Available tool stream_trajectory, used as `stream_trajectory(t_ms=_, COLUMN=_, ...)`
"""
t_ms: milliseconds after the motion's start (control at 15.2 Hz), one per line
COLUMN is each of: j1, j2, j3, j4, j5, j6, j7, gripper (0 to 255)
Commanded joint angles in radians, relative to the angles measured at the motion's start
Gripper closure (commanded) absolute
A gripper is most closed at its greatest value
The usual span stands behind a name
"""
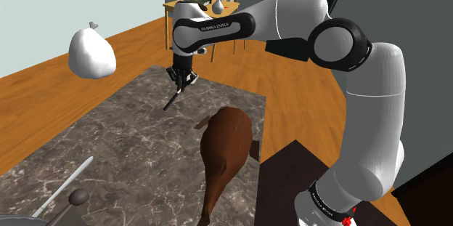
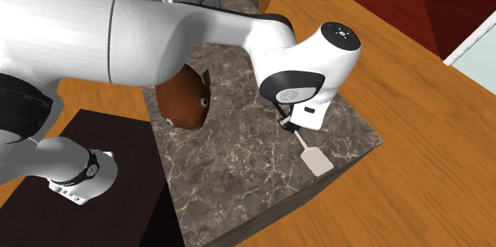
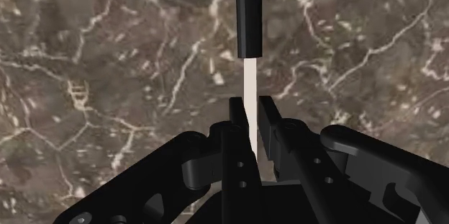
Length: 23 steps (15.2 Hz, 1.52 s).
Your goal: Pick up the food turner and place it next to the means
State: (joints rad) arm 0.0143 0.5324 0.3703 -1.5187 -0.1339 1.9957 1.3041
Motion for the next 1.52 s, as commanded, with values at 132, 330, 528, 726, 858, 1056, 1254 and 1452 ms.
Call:
stream_trajectory(t_ms=132, j1=0.0, j2=0.0, j3=0.0, j4=0.0, j5=0.0, j6=0.0, j7=0.0, gripper=255)
stream_trajectory(t_ms=330, j1=0.0, j2=-0.004, j3=0.001, j4=0.007, j5=0.002, j6=-0.011, j7=-0.001, gripper=255)
stream_trajectory(t_ms=528, j1=-0.001, j2=-0.017, j3=0.004, j4=0.029, j5=0.006, j6=-0.045, j7=-0.002, gripper=255)
stream_trajectory(t_ms=726, j1=0.0, j2=-0.027, j3=0.006, j4=0.054, j5=0.011, j6=-0.08, j7=-0.004, gripper=255)
stream_trajectory(t_ms=858, j1=0.0, j2=-0.033, j3=0.008, j4=0.072, j5=0.013, j6=-0.103, j7=-0.004, gripper=255)
stream_trajectory(t_ms=1056, j1=0.001, j2=-0.041, j3=0.01, j4=0.102, j5=0.016, j6=-0.14, j7=-0.005, gripper=255)
stream_trajectory(t_ms=1254, j1=0.003, j2=-0.046, j3=0.012, j4=0.134, j5=0.019, j6=-0.177, j7=-0.006, gripper=255)
stream_trajectory(t_ms=1452, j1=0.005, j2=-0.049, j3=0.013, j4=0.158, j5=0.02, j6=-0.204, j7=-0.006, gripper=255)
